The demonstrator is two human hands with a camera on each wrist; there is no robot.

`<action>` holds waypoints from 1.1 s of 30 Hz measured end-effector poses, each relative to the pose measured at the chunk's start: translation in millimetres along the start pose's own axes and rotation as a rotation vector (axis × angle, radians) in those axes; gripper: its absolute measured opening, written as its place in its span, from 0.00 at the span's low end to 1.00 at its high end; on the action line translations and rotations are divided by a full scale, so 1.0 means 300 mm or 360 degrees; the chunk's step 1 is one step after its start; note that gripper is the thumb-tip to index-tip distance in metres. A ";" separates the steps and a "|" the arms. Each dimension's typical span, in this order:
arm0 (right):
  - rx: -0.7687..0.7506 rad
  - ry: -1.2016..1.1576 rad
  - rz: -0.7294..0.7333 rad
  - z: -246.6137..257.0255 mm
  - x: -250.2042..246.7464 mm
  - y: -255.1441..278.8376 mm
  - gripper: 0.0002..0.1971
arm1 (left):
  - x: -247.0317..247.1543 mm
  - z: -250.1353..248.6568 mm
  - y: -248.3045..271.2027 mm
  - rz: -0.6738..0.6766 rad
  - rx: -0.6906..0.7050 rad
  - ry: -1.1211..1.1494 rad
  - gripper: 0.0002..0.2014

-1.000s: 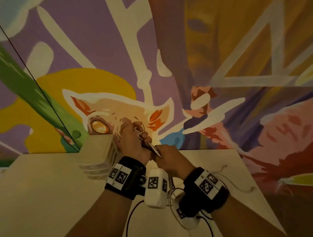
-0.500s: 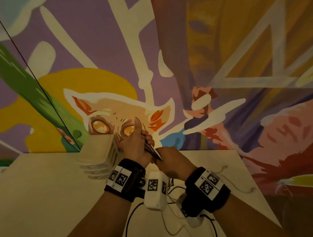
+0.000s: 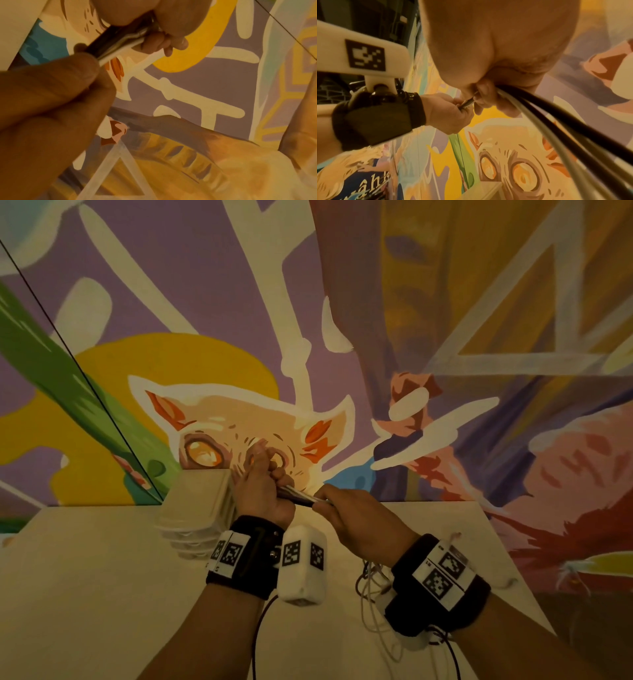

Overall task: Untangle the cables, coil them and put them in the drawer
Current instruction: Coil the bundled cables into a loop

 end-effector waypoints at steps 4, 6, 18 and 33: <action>-0.0048 0.0255 0.0127 0.014 0.023 0.010 0.15 | -0.020 0.013 -0.019 -0.0036 -0.0029 -0.0047 0.21; -0.0077 0.0384 0.0180 0.019 0.041 0.013 0.16 | -0.025 0.025 -0.017 -0.0033 -0.0079 -0.0043 0.21; 0.0058 0.0156 0.0608 0.016 -0.074 -0.043 0.18 | -0.070 -0.116 0.051 0.0121 0.0698 -0.1585 0.20; -0.0140 0.0366 0.0519 0.093 -0.302 -0.084 0.19 | 0.145 -0.046 0.298 0.1470 0.0912 -0.2391 0.09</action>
Point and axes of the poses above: each hand's wrist, its own y-axis away from the middle knuckle, its own x-axis out of the palm, z = x × y, the point moved 7 cm from there along -y, towards the middle knuckle, and after that the axes turned 5 degrees about -z, right-handed, at the moved point
